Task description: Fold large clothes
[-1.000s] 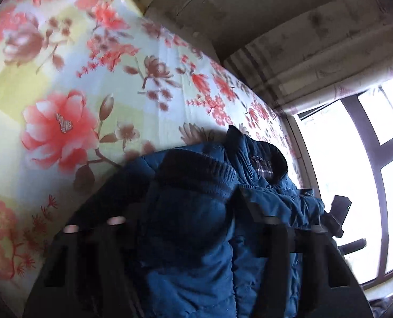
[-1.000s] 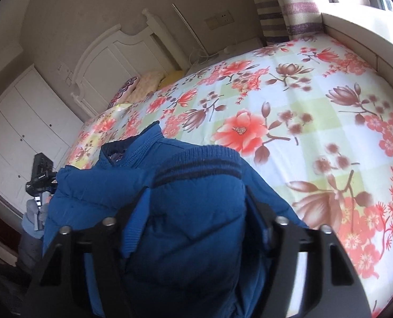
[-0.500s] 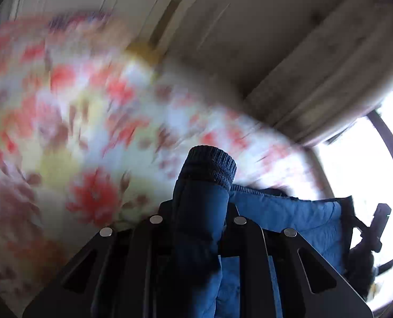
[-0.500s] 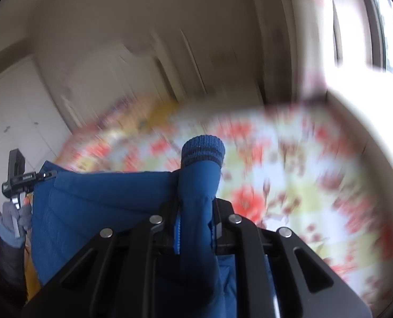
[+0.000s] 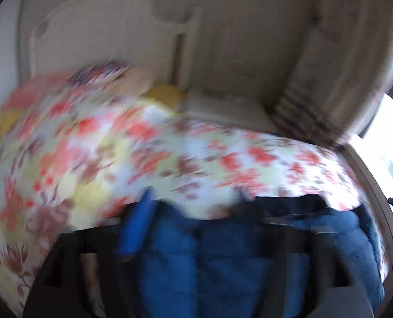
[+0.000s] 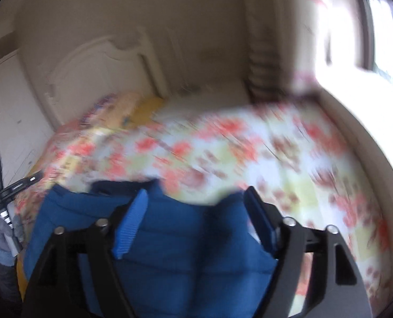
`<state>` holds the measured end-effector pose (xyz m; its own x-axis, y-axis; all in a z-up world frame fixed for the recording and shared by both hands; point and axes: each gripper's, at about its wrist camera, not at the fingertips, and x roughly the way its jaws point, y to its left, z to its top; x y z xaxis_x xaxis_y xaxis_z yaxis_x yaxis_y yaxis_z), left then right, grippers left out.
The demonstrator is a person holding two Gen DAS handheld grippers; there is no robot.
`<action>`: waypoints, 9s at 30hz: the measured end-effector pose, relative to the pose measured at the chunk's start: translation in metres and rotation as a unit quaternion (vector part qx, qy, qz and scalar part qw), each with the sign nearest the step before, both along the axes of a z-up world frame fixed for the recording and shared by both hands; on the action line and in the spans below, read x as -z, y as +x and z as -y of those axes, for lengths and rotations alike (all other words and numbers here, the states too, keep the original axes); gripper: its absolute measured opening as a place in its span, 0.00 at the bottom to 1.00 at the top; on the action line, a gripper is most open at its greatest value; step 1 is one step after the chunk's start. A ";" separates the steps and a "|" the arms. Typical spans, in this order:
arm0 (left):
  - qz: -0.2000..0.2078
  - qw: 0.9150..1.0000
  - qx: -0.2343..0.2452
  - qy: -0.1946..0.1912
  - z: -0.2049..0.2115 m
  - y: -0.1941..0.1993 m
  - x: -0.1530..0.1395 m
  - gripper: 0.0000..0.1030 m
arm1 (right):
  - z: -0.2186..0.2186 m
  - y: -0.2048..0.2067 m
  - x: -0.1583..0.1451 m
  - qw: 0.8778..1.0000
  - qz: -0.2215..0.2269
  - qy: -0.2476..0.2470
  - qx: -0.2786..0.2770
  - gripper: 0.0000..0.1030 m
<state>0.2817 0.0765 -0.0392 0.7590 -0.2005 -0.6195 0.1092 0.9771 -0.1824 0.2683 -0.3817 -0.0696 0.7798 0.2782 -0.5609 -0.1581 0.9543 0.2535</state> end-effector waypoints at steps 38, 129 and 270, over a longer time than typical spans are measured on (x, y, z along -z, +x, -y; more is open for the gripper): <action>-0.110 0.980 -0.038 0.159 0.017 0.038 0.082 0.96 | -0.077 0.054 0.076 0.980 -0.088 -0.176 0.011 0.76; 0.001 0.993 -0.013 0.118 0.065 -0.150 0.051 0.96 | -0.112 -0.141 0.067 0.983 0.040 -0.177 -0.013 0.93; -0.096 0.935 0.160 -0.302 -0.076 -0.108 0.061 0.96 | -0.362 -0.188 0.108 0.837 0.243 -0.449 -0.198 0.39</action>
<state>0.1740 0.1522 -0.1004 0.4862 -0.7563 -0.4376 0.2875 0.6114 -0.7372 0.0805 -0.0202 -0.1777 0.9231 0.2053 -0.3252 -0.3827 0.5749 -0.7232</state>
